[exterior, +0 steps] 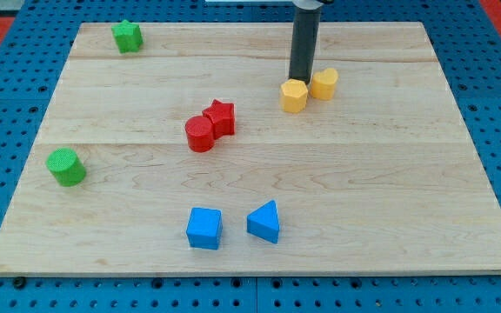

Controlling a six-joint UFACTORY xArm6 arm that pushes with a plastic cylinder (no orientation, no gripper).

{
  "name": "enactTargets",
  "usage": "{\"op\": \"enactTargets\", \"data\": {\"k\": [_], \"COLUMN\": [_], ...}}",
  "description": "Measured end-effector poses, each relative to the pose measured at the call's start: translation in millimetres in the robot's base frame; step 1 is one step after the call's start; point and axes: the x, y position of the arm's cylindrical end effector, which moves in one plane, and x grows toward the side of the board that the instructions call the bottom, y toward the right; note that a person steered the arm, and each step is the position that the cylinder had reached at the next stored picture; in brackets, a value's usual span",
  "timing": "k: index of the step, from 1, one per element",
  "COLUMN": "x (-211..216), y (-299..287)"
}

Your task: Push the red star to the top of the red circle

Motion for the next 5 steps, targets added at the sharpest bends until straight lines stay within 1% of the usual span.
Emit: {"op": "enactTargets", "data": {"k": [1, 2, 3, 4, 5], "x": [45.9, 76.1, 126.7, 134.1, 101.3], "y": [21.7, 45.8, 13.6, -49.3, -87.8]}}
